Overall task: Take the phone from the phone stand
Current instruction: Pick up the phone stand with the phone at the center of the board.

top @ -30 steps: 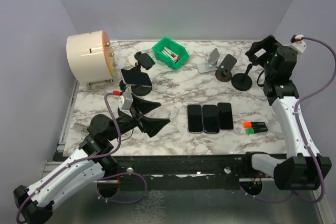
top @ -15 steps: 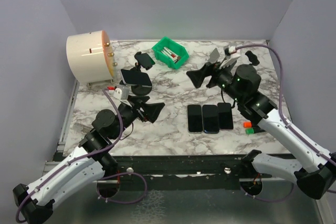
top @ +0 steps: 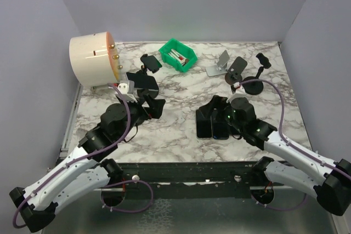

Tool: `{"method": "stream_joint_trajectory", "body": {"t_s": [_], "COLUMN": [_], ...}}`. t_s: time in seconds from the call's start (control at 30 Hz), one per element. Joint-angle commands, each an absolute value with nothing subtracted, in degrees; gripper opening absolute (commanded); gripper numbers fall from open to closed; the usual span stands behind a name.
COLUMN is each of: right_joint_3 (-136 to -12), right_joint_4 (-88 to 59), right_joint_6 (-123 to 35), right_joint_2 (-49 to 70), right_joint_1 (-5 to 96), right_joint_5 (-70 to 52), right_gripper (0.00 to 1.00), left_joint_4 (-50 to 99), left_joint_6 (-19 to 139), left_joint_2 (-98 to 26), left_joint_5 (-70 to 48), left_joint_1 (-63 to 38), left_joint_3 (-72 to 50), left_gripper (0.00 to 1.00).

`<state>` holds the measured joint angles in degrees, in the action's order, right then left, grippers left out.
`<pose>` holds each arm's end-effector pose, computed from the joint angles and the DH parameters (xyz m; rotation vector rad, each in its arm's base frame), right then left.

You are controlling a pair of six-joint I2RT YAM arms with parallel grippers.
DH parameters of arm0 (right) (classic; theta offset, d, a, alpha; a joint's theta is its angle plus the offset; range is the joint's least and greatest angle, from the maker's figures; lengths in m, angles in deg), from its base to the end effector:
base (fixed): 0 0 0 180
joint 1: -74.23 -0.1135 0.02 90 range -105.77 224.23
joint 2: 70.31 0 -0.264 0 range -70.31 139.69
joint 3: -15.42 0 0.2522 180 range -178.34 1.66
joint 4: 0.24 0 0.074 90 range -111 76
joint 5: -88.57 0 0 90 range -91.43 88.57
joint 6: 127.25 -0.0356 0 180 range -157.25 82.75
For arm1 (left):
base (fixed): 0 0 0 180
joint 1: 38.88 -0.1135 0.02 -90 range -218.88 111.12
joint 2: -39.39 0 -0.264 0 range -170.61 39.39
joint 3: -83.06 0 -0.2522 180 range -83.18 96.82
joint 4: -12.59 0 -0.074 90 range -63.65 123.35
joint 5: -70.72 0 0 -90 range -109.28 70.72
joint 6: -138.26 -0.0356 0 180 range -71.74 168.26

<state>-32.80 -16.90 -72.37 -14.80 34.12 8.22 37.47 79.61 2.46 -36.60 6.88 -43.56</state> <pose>0.1724 0.1374 0.2548 0.0231 2.0473 0.6744 0.1176 -0.1056 0.3277 -0.0087 1.7676 -0.7336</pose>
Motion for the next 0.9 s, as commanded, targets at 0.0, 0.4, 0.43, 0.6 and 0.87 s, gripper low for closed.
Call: {"method": "stream_joint_trajectory", "body": {"t_s": [0.0,0.4,0.43,0.6,0.87], "right_joint_3": [-27.0,-23.4,-23.7,-25.6,-24.1], "right_joint_4": [-9.6,-6.7,-6.4,-9.1,-7.3], "right_joint_6": [-83.4,-80.5,-79.0,-77.8,-72.8], "right_joint_2": [-20.0,-25.7,-25.4,-22.1,-25.4], "right_joint_1": [34.1,34.1,34.2,34.1,34.2], "right_joint_5": [11.2,9.0,7.7,9.1,4.5], "right_gripper": [1.0,1.0,1.0,1.0,0.99], "left_joint_4": [41.0,46.9,47.1,48.0,57.6], "left_joint_6": [75.5,65.6,63.7,64.5,84.7], "left_joint_2": [2.4,-9.1,-9.6,-10.4,-3.8], "left_joint_5": [-43.2,-49.8,-50.3,-52.8,-61.7], "left_joint_1": [7.0,7.0,7.0,7.0,7.0], "left_joint_3": [-39.2,-22.1,-21.2,-19.4,-22.8], "left_gripper": [0.99,0.99,0.99,0.99,0.99]}}
